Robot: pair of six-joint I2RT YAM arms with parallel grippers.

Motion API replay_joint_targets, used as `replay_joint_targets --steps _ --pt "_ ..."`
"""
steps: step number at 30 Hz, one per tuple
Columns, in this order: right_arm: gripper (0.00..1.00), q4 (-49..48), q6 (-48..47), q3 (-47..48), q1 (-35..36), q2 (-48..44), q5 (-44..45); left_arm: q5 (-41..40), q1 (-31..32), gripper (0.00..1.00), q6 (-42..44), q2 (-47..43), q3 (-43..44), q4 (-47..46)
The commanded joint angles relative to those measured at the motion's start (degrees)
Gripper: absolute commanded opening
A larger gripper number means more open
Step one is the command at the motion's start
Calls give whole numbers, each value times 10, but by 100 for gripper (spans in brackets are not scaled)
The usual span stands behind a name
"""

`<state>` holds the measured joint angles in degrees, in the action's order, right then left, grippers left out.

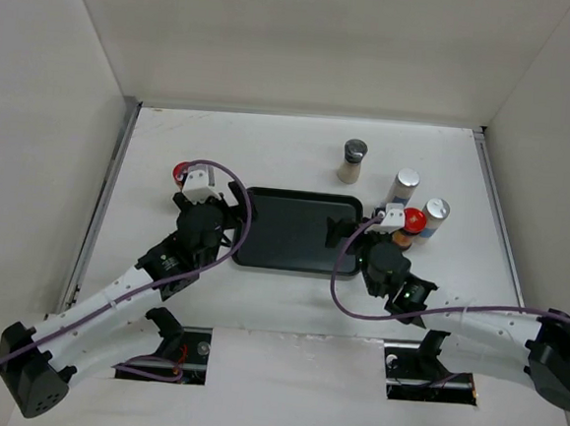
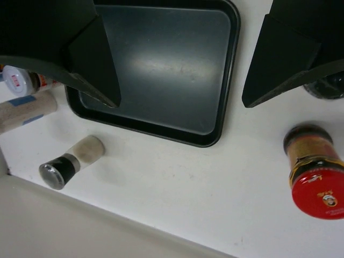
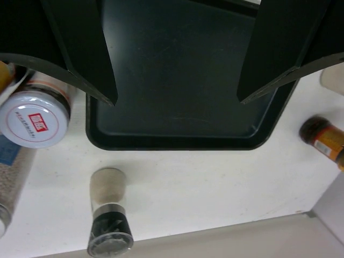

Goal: Organize the condiment bottles

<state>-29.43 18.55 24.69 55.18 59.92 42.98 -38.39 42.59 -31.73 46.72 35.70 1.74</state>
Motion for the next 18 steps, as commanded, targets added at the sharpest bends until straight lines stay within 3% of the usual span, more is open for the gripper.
replay_joint_targets --steps 1,5,13,15,16,17,18 --pt "100 -63 -1 4 12 6 -26 -34 8 100 -1 -33 10 13" --pt "100 -63 -1 -3 19 0 -26 -62 -7 100 28 -79 -1 26" --pt "99 -66 13 -3 20 15 -64 -208 7 100 44 -102 -9 131" --pt "56 -68 25 1 20 21 -102 -234 9 100 40 -104 -26 131" --pt "42 -64 28 4 20 25 -109 -229 9 97 40 -102 -31 129" --pt "34 -62 29 4 20 29 -111 -220 9 85 40 -95 -31 130" --pt "33 -61 28 5 20 34 -111 -213 9 76 38 -87 -30 133"
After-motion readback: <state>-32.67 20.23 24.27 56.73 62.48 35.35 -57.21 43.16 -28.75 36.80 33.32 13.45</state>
